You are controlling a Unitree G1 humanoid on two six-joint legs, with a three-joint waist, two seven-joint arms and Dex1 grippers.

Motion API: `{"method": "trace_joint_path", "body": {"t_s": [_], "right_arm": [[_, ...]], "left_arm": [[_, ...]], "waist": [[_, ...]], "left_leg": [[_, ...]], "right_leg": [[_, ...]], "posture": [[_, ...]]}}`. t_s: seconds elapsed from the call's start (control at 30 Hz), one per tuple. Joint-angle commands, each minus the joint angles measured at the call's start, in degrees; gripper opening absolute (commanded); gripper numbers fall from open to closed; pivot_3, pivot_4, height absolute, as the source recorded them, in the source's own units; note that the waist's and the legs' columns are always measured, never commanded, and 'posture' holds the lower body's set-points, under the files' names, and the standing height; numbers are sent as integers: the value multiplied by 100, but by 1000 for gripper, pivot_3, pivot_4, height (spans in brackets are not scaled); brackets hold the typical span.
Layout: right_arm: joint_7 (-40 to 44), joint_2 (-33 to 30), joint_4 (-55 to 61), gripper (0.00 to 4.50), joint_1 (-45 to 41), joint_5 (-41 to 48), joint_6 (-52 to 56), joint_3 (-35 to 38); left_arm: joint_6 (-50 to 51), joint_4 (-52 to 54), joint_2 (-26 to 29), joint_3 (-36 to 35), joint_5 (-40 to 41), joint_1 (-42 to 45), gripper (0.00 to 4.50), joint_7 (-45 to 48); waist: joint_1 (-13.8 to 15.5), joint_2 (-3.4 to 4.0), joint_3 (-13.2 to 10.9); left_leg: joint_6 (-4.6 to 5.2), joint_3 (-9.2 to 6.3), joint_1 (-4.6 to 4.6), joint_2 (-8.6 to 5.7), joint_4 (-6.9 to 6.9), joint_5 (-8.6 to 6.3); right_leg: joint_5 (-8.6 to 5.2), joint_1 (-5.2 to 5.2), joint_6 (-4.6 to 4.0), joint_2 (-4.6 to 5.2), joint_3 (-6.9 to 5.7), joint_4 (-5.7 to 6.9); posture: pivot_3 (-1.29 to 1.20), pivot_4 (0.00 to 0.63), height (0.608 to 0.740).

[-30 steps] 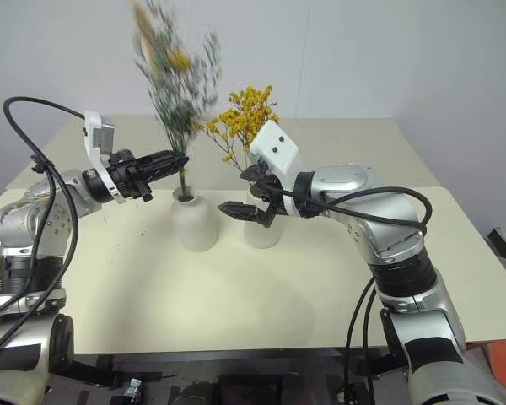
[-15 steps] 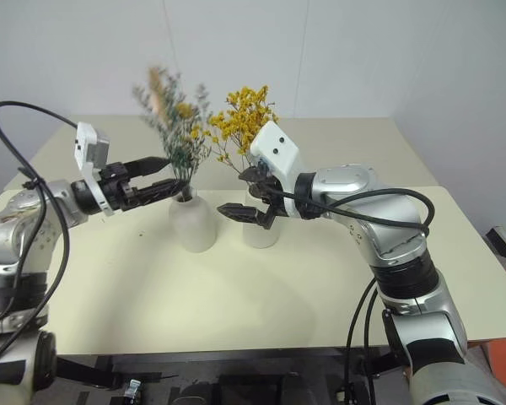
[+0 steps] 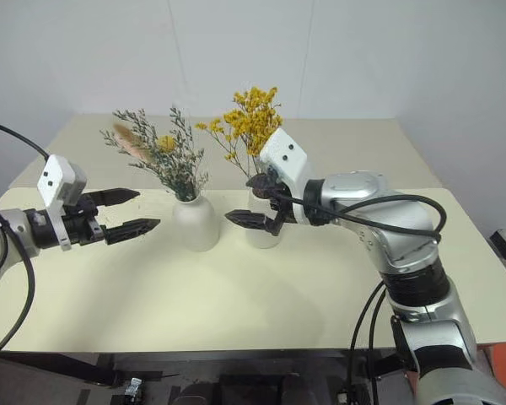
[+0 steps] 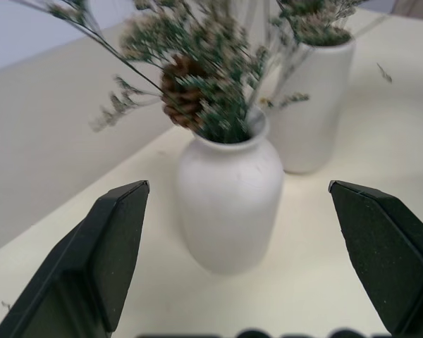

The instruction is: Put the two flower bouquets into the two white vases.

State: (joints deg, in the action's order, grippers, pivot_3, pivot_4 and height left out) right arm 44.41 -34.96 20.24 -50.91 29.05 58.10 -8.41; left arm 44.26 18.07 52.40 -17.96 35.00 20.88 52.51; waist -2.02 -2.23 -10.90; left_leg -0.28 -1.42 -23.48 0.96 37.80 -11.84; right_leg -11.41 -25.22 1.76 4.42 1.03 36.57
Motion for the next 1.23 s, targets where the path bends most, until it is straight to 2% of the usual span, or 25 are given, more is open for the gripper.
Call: {"method": "trace_joint_path", "body": {"t_s": [0.03,0.3,0.47,0.67,1.03,1.23], "right_arm": [[20,-284,535,4500,175,380,289,578],[85,-1012,1273,4500,1184,1287,767,1741],[166,-1380,1311,4500,1735,1628,699,2297],[294,-1704,1124,4500,2273,1435,245,2313],[126,-1729,1007,4500,2394,1398,55,2167],[19,-1666,1050,4500,2395,1452,72,2181]], "left_arm": [[-219,272,11,-387,265,-101,4455,114],[-470,354,-37,-736,541,-554,4455,215],[-506,322,189,-1016,573,-849,4455,372],[-584,484,106,-1117,675,-1009,4455,266],[-521,527,103,-1120,761,-1070,4455,89],[40,486,-237,-874,1082,-661,4455,-762]], "waist": [[2,0,0],[61,0,0],[85,0,0],[122,0,0],[121,0,0],[123,-1,0]], "left_leg": [[0,1,1,0,0,0],[3,7,2,9,-3,-1],[3,9,5,12,-5,-2],[3,10,4,11,-4,-2],[3,11,4,11,-4,-2],[3,9,4,12,-3,-2]], "right_leg": [[0,0,0,0,0,0],[-7,11,8,-6,-1,-35],[-9,14,11,-8,0,-40],[-9,18,13,-6,-1,-46],[-10,19,14,-7,-1,-48],[-9,20,14,-7,-1,-47]], "posture": [[0,150,740],[0,150,740],[0,150,740],[0,150,740],[0,150,740],[0,150,740]]}}
